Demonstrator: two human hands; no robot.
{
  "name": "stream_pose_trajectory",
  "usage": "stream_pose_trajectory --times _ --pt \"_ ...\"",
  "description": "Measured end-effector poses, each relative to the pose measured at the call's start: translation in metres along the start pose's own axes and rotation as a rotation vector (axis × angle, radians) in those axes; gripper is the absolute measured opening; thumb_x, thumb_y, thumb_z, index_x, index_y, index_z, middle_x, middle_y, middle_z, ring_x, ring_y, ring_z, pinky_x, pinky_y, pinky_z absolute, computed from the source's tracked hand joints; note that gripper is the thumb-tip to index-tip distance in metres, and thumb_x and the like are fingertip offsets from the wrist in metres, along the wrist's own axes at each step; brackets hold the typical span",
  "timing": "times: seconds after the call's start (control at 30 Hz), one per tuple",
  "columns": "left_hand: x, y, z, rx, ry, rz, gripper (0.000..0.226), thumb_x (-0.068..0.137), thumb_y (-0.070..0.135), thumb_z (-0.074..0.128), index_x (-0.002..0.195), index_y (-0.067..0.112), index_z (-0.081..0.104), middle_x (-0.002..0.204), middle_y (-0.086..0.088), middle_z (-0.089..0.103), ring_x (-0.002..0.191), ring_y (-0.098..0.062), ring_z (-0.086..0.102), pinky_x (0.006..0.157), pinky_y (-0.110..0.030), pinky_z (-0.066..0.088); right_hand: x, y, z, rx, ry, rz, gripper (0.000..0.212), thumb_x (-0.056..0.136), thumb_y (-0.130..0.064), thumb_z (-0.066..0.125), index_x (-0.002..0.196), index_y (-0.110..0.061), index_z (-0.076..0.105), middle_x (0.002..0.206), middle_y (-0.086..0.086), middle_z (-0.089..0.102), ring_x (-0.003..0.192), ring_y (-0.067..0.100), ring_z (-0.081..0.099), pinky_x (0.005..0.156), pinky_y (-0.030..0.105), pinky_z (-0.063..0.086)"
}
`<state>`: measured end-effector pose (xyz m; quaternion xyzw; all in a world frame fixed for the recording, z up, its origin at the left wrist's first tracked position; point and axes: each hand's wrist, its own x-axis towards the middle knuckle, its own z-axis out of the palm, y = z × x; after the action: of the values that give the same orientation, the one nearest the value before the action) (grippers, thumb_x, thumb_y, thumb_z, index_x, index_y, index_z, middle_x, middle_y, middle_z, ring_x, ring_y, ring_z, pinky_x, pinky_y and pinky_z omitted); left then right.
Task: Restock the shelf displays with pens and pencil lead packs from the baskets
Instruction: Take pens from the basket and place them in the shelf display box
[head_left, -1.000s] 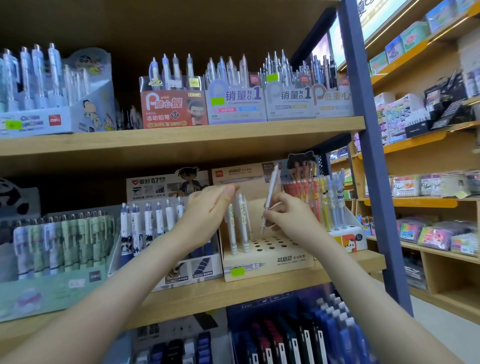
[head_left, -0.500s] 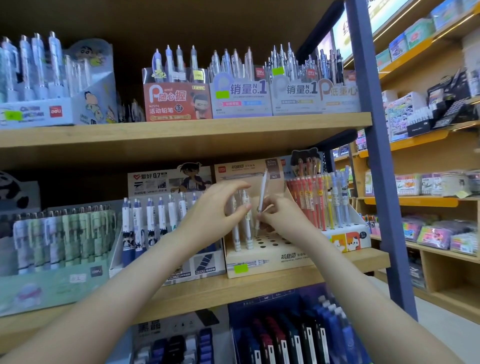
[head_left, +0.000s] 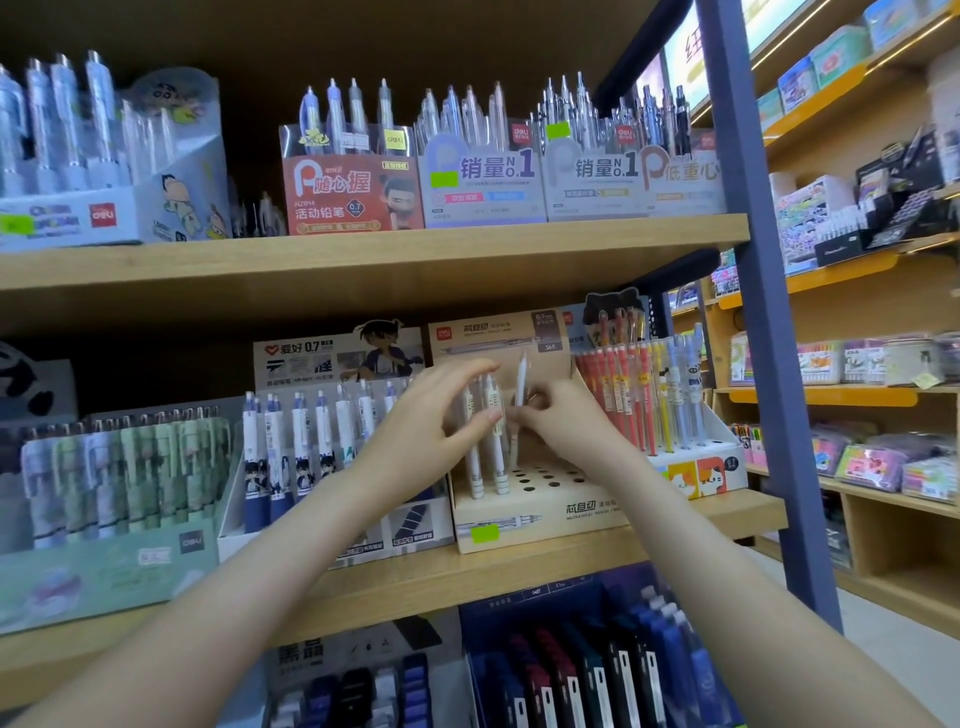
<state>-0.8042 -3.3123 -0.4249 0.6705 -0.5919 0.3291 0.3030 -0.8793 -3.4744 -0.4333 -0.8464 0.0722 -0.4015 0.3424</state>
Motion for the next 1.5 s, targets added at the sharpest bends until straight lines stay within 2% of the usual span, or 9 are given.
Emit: stream_pose_trajectory --times 0.23,0.3,0.37,0.43,0.67,0.83,0.97,1.1,1.5 --pt "-0.004 -0.007 0.000 -0.014 -0.026 0.031 0.051 0.093 0.036 0.055 0.138 0.042 0.031 0.136 0.028 0.033 0.130 0.009 0.026 0.106 -0.021 0.024 0.004 0.006 0.002 -0.097 -0.063 0.011 0.023 0.086 -0.025 0.067 0.103 -0.013 0.056 0.090 0.003 0.065 0.087 0.022 0.060 0.081 0.039 0.050" --pt "-0.004 -0.008 -0.001 -0.023 -0.034 0.036 0.052 0.093 0.036 0.055 0.137 0.045 0.029 0.137 0.028 0.032 0.131 0.008 0.027 0.107 -0.024 0.024 0.003 0.006 0.002 -0.080 -0.016 -0.036 0.040 0.086 -0.018 0.067 0.122 -0.015 0.049 0.086 -0.002 0.062 0.088 0.019 0.060 0.081 0.034 0.049" --pt "-0.005 -0.008 -0.002 -0.036 -0.039 0.041 0.051 0.093 0.036 0.055 0.134 0.048 0.029 0.136 0.029 0.031 0.130 0.008 0.027 0.107 -0.025 0.025 0.001 0.004 0.002 -0.045 0.001 -0.094 0.072 0.087 -0.011 0.065 0.145 -0.024 0.025 0.091 -0.001 0.062 0.091 0.017 0.060 0.085 0.034 0.050" --pt "-0.005 -0.007 -0.003 -0.047 -0.039 0.040 0.051 0.093 0.034 0.056 0.133 0.049 0.029 0.135 0.031 0.031 0.130 0.007 0.027 0.108 -0.026 0.025 -0.001 0.002 0.003 -0.044 -0.024 -0.140 0.083 0.088 -0.007 0.062 0.148 -0.033 0.013 0.096 -0.003 0.059 0.093 0.014 0.060 0.088 0.035 0.052" --pt "-0.004 -0.011 -0.001 -0.050 -0.037 0.050 0.051 0.092 0.035 0.057 0.133 0.052 0.030 0.129 0.045 0.027 0.125 0.021 0.024 0.102 -0.016 0.022 0.004 0.009 0.000 -0.078 -0.120 -0.169 0.082 0.087 -0.006 0.062 0.145 -0.045 0.019 0.098 -0.014 0.049 0.096 0.007 0.054 0.088 0.031 0.052" --pt "-0.004 -0.011 0.000 -0.038 -0.027 0.041 0.053 0.092 0.032 0.058 0.133 0.049 0.030 0.130 0.038 0.032 0.127 0.012 0.029 0.104 -0.022 0.025 0.004 0.008 0.001 -0.124 -0.153 -0.192 0.079 0.090 -0.004 0.057 0.146 -0.044 0.018 0.107 -0.009 0.047 0.097 0.005 0.051 0.073 0.013 0.044" --pt "-0.004 -0.010 -0.001 -0.029 -0.024 0.036 0.052 0.092 0.032 0.058 0.134 0.047 0.031 0.134 0.030 0.035 0.129 0.007 0.029 0.106 -0.026 0.026 0.002 0.010 0.001 -0.145 -0.159 -0.184 0.081 0.089 -0.004 0.058 0.145 -0.045 0.017 0.120 -0.002 0.048 0.112 0.015 0.050 0.090 0.026 0.045" --pt "-0.004 -0.010 0.000 -0.026 -0.032 0.032 0.052 0.092 0.033 0.057 0.134 0.048 0.030 0.132 0.034 0.034 0.130 0.007 0.028 0.107 -0.025 0.026 -0.001 0.005 -0.003 -0.246 -0.135 -0.262 0.086 0.084 -0.001 0.060 0.148 -0.037 0.014 0.152 -0.004 0.025 0.139 0.016 0.018 0.113 0.038 0.023" --pt "-0.004 -0.006 -0.003 0.040 -0.040 0.061 0.054 0.093 0.035 0.056 0.140 0.041 0.030 0.138 0.023 0.033 0.133 0.004 0.024 0.113 -0.030 0.024 -0.009 0.000 -0.008 -0.285 -0.115 -0.295 0.081 0.088 -0.010 0.058 0.150 -0.035 0.012 0.156 -0.007 0.018 0.143 0.015 0.010 0.117 0.043 0.015"
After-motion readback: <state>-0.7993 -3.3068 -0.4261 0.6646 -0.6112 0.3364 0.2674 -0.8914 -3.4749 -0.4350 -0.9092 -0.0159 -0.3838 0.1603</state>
